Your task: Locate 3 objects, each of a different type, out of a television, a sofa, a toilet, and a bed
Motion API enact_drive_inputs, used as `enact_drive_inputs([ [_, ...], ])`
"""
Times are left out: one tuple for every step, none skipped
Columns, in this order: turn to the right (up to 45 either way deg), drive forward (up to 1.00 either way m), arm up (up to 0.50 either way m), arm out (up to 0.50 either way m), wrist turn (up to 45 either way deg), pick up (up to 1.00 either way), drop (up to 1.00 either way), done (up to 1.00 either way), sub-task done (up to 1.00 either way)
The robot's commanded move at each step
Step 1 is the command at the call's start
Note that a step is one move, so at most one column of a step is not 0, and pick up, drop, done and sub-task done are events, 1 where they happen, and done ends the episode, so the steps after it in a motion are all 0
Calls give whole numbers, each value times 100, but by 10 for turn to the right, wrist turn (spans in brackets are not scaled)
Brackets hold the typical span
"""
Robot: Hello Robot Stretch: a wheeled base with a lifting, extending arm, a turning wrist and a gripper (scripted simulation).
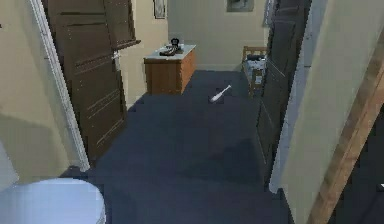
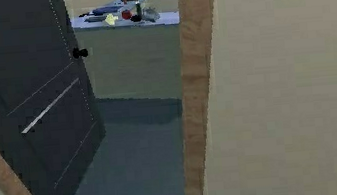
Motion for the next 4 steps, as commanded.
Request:
enact_drive_inputs([
  [-450,0,0,0,0,0,0,0,0],
  [0,0,0,0,0,0,0,0,100],
  [450,0,0,0,0,0,0,0,0],
  [60,0,0,0,0,0,0,0,0],
])
